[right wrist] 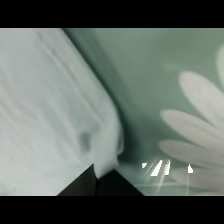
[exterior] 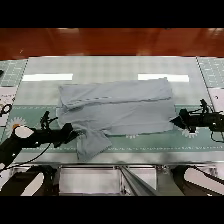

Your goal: Fold the shirts.

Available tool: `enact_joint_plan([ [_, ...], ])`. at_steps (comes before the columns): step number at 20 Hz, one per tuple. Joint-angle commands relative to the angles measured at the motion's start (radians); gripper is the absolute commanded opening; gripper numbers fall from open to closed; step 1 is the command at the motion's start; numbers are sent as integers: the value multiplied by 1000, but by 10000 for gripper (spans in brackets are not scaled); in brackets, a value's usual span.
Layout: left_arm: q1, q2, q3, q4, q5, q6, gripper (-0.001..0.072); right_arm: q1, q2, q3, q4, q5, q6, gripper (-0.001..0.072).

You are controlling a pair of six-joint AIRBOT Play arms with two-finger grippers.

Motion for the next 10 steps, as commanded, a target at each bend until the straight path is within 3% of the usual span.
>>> enact_joint_plan([
  [1,0,1,19,-2,1,24,31,40,-5,7,56,0,-42,30],
  [6,85,-2,154,-2,1,96,32,4,-5,117,22,113,-121,30],
  [10,204,-58,281,-3,0,134,31,38,-13,281,20,142,-107,30],
])
